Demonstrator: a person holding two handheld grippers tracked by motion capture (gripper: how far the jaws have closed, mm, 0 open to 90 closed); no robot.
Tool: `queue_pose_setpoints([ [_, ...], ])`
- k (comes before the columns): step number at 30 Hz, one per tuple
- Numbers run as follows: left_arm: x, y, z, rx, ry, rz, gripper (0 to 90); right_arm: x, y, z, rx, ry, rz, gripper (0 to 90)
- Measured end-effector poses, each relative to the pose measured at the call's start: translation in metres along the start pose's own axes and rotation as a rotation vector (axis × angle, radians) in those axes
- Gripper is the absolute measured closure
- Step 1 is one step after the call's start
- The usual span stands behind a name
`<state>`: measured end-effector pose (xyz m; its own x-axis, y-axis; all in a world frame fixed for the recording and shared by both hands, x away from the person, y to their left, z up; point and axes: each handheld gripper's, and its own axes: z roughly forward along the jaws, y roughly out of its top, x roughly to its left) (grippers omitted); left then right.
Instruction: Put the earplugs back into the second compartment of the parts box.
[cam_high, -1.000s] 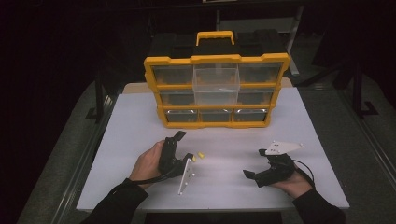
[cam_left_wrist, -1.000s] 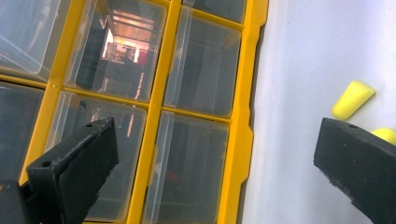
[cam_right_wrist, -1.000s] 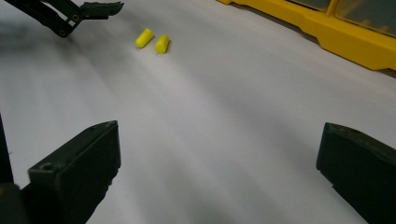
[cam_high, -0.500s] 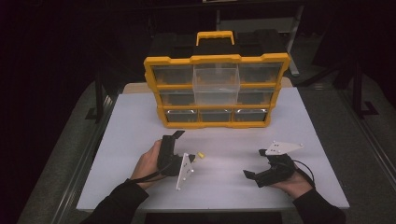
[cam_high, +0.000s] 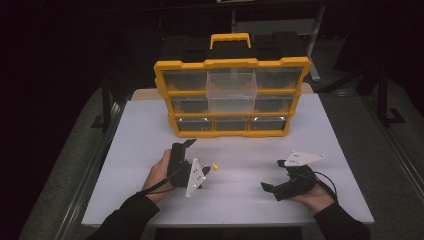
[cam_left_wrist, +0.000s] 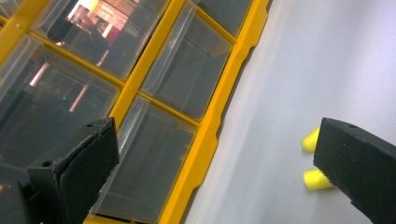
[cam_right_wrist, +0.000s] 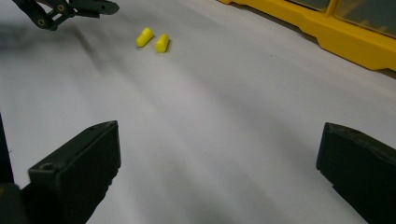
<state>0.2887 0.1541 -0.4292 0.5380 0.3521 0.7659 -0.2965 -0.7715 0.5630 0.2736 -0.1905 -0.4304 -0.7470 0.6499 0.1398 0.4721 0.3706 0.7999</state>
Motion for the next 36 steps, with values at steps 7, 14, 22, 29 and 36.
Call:
queue_pose_setpoints([
  [7, 0.004, -0.001, 0.000, 0.003, -0.027, -0.069, 0.0, 0.000, 0.000, -0.001, -0.001, -0.002, -0.003, 0.0],
  [14, 0.006, -0.001, 0.001, 0.007, -0.061, -0.137, 0.0, 0.000, 0.000, -0.001, -0.002, -0.003, -0.002, 0.0],
  [22, 0.009, -0.002, 0.002, 0.007, -0.107, -0.236, 0.0, 0.000, 0.000, -0.001, -0.002, -0.005, -0.002, 0.0],
  [29, 0.014, -0.003, 0.003, 0.004, -0.144, -0.338, 0.0, 0.000, 0.000, -0.001, -0.004, -0.006, -0.001, 0.0],
  [36, 0.018, -0.005, 0.004, -0.004, -0.191, -0.451, 0.0, 0.001, 0.001, -0.002, -0.004, -0.009, -0.001, 0.0],
])
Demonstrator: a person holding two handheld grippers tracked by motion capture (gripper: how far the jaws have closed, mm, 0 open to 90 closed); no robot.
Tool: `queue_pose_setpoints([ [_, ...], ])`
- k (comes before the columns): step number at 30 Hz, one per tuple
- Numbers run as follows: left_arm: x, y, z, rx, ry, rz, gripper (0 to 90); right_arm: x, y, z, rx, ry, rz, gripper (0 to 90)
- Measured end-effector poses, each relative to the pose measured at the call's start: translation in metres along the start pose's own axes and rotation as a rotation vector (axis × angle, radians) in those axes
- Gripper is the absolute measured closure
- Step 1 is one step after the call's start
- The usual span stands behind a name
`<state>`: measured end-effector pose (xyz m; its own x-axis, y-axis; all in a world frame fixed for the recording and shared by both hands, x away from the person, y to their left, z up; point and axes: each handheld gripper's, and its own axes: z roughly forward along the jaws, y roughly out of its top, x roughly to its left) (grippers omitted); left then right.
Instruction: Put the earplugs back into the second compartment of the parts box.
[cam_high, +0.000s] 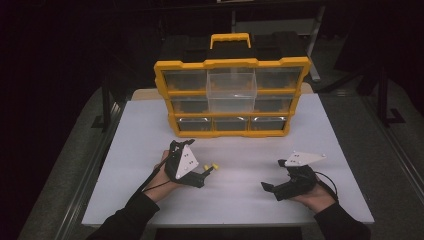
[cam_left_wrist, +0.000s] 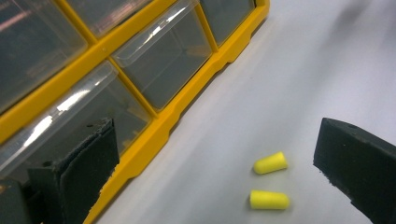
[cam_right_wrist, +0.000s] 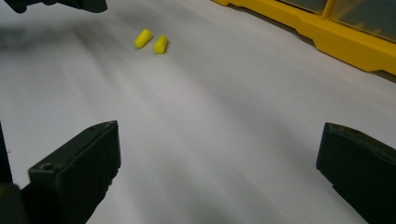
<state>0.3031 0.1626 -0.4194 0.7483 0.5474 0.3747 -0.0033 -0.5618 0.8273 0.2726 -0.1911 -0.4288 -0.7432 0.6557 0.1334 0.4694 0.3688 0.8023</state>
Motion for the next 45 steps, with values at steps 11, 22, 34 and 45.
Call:
queue_pose_setpoints([
  [11, 0.015, -0.003, -0.001, -0.017, -0.075, -0.239, 0.0, 0.000, 0.000, 0.000, 0.000, -0.001, 0.001, 0.0],
  [22, 0.022, -0.010, -0.012, -0.002, -0.101, -0.325, 0.0, 0.000, 0.000, 0.000, -0.001, 0.002, 0.001, 0.0],
  [34, 0.034, -0.031, -0.041, -0.006, -0.069, -0.366, 0.0, 0.000, 0.000, 0.000, -0.002, 0.003, 0.002, 0.0],
  [45, 0.031, -0.049, -0.065, 0.019, -0.075, -0.348, 0.0, 0.000, 0.002, 0.002, 0.000, 0.005, 0.006, 0.0],
])
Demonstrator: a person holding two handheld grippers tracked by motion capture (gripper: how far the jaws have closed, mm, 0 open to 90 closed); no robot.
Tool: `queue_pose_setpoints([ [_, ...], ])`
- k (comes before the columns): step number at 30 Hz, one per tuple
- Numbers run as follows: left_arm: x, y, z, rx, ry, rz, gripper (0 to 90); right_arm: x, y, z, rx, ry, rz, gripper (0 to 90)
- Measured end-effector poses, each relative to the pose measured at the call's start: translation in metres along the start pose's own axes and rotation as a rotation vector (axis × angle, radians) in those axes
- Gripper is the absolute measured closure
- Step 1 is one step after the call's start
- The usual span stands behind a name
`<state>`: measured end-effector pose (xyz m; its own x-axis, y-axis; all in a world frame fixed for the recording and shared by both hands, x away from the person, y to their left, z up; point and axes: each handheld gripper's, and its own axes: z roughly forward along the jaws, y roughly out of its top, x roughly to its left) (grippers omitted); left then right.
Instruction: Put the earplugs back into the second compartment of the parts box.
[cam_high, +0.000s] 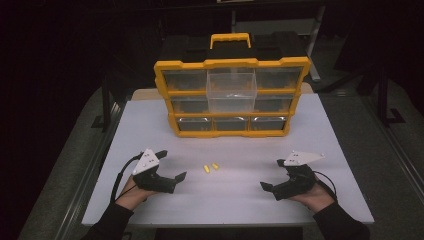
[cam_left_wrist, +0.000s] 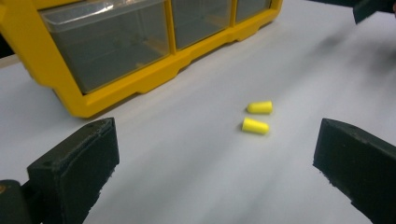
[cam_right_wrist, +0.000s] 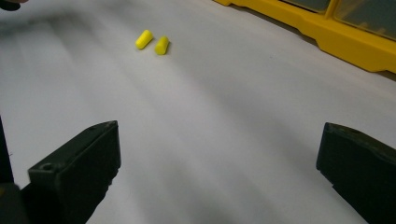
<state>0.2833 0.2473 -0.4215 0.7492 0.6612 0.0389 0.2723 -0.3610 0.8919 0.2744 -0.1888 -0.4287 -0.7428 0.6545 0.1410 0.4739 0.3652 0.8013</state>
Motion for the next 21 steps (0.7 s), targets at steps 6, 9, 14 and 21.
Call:
queue_pose_setpoints([
  [6, 0.000, -0.007, -0.008, 0.017, 0.010, 0.014, 0.0, 0.000, 0.003, 0.005, 0.005, 0.005, 0.003, 0.0],
  [9, 0.001, -0.008, -0.011, 0.016, 0.017, 0.023, 0.0, -0.001, 0.007, 0.008, 0.011, 0.014, -0.008, 0.0],
  [14, 0.005, -0.011, -0.015, 0.019, 0.030, 0.005, 0.0, -0.003, 0.015, 0.012, 0.003, 0.030, -0.003, 0.0],
  [21, 0.004, -0.010, -0.013, 0.011, 0.010, 0.014, 0.0, 0.001, 0.029, 0.016, 0.002, 0.037, -0.030, 0.0],
])
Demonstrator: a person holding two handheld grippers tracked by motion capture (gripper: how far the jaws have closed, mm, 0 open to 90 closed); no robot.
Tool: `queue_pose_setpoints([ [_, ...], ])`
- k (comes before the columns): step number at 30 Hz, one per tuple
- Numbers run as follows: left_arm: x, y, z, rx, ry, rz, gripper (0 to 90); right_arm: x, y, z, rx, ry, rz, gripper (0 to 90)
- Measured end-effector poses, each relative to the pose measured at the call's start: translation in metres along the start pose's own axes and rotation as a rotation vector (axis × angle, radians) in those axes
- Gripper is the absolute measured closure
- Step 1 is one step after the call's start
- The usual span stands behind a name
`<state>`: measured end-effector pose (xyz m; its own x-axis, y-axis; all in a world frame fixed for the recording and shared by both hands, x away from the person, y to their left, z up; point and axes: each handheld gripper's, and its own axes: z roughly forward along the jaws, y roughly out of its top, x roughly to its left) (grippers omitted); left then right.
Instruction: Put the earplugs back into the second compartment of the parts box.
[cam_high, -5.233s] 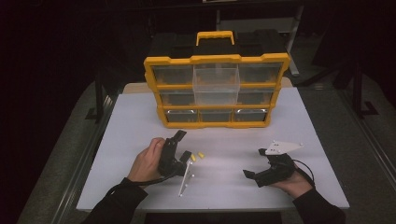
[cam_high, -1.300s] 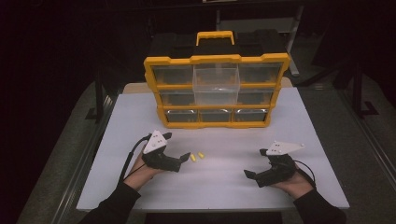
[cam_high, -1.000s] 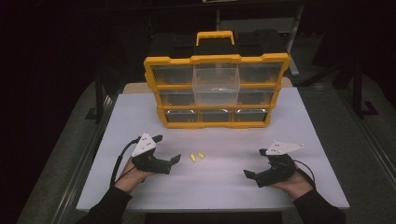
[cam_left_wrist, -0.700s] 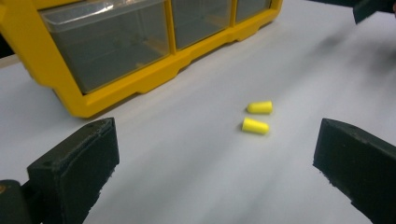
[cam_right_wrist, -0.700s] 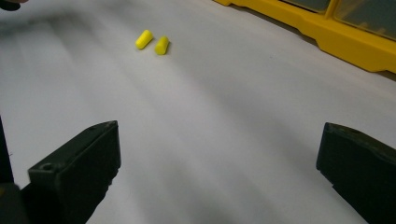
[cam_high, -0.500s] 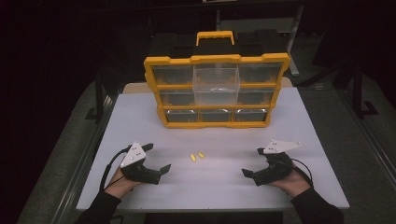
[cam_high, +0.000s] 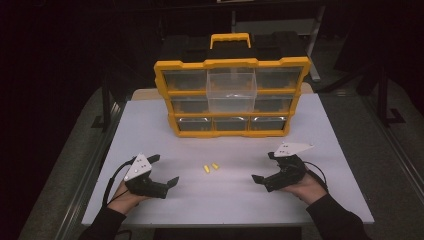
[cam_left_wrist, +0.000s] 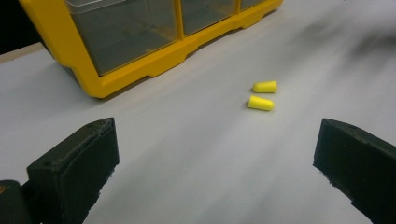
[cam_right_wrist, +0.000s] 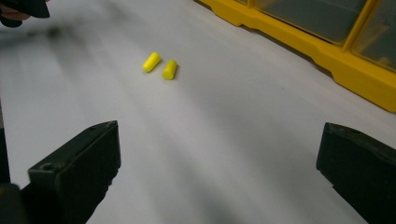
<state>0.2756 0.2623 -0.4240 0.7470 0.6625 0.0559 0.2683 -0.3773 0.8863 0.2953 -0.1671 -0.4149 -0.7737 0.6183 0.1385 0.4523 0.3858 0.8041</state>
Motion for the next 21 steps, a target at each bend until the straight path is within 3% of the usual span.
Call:
queue_pose_setpoints([
  [4, -0.002, 0.000, 0.001, 0.015, -0.008, 0.018, 0.0, 0.000, 0.007, 0.003, -0.003, 0.007, -0.004, 0.0],
  [12, -0.003, 0.003, 0.003, 0.015, -0.007, 0.011, 0.0, 0.000, 0.021, 0.008, 0.002, 0.031, -0.011, 0.0],
  [21, -0.004, 0.005, 0.005, 0.011, -0.038, 0.009, 0.0, -0.002, 0.035, 0.020, 0.008, 0.023, -0.008, 0.0],
])
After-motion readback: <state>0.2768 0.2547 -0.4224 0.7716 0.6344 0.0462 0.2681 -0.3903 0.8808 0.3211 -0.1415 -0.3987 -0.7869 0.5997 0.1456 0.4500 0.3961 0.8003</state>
